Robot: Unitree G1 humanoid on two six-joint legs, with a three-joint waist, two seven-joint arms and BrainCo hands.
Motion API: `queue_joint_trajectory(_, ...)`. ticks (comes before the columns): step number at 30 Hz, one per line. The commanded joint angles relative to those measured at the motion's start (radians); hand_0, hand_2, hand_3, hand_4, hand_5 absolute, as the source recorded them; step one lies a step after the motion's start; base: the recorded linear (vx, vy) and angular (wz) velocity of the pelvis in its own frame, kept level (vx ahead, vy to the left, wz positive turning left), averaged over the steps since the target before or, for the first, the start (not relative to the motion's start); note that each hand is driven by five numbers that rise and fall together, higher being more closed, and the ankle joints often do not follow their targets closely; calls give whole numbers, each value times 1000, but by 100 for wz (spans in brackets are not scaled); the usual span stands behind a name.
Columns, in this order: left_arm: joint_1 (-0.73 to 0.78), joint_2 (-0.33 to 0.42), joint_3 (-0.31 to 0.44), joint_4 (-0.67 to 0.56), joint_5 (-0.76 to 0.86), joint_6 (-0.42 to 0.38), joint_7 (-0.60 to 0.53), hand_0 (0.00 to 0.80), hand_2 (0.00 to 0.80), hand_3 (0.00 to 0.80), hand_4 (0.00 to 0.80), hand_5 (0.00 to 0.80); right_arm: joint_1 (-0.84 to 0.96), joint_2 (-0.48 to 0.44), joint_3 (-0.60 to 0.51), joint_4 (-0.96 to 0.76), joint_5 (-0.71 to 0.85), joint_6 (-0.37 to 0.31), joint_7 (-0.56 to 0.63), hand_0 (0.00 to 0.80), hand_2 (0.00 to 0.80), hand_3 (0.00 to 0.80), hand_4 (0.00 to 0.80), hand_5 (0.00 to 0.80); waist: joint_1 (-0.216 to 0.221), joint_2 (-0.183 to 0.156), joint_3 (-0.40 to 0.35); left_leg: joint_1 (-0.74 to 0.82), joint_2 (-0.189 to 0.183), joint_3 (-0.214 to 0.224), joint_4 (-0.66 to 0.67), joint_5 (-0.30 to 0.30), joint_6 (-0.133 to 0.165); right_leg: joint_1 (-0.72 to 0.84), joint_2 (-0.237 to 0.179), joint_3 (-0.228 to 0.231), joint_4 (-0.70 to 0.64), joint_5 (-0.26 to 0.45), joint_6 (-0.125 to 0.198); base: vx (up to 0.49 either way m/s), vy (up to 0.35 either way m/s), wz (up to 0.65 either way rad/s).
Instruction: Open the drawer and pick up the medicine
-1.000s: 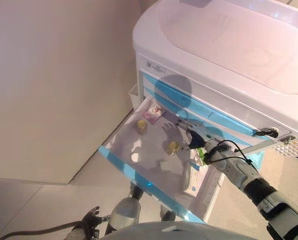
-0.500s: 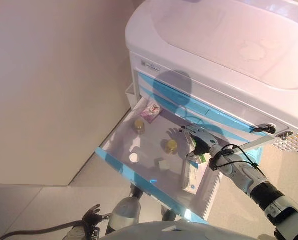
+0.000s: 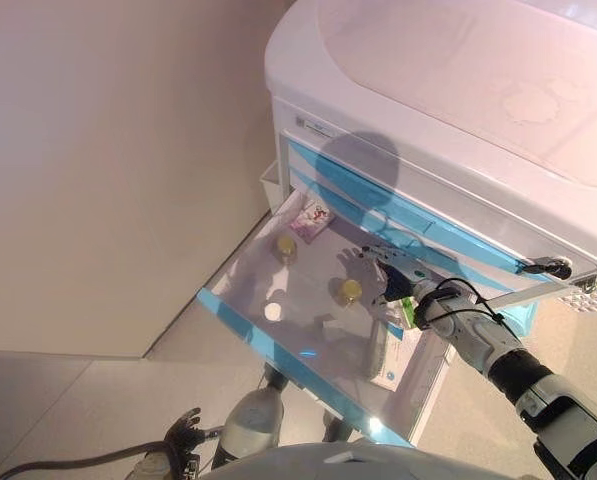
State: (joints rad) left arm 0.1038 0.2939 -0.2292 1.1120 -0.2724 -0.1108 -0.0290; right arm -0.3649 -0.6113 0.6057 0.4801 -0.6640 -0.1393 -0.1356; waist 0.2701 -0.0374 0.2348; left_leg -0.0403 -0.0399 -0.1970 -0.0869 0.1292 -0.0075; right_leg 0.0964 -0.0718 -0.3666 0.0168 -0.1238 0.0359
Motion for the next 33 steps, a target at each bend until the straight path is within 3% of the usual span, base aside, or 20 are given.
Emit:
queue_joint_trajectory(1,-24,21,-48,-5,32,1,-1,0,0,0,0,0,-67,9,61,-16,-32,7,20,0,0,0,0,0,29,-8,-4,9,-29,23,50,-113,18,-102,-92,75,28,137,81,30,3,6)
queue_joint_trajectory(16,-29,28,-47,-4,53,-5,-5,0,0,0,0,0,-146,74,143,89,-139,5,100,0,0,0,0,0,67,-11,4,2,-34,-2,46,-102,17,-100,-95,61,28,137,78,5,-2,1)
queue_joint_trajectory(33,-28,28,-40,3,66,-16,-2,0,0,0,0,0,-147,115,155,167,-211,71,89,0,0,0,0,0,79,-22,2,0,-33,-7,41,-100,18,-100,-89,61,23,136,75,3,-2,2)
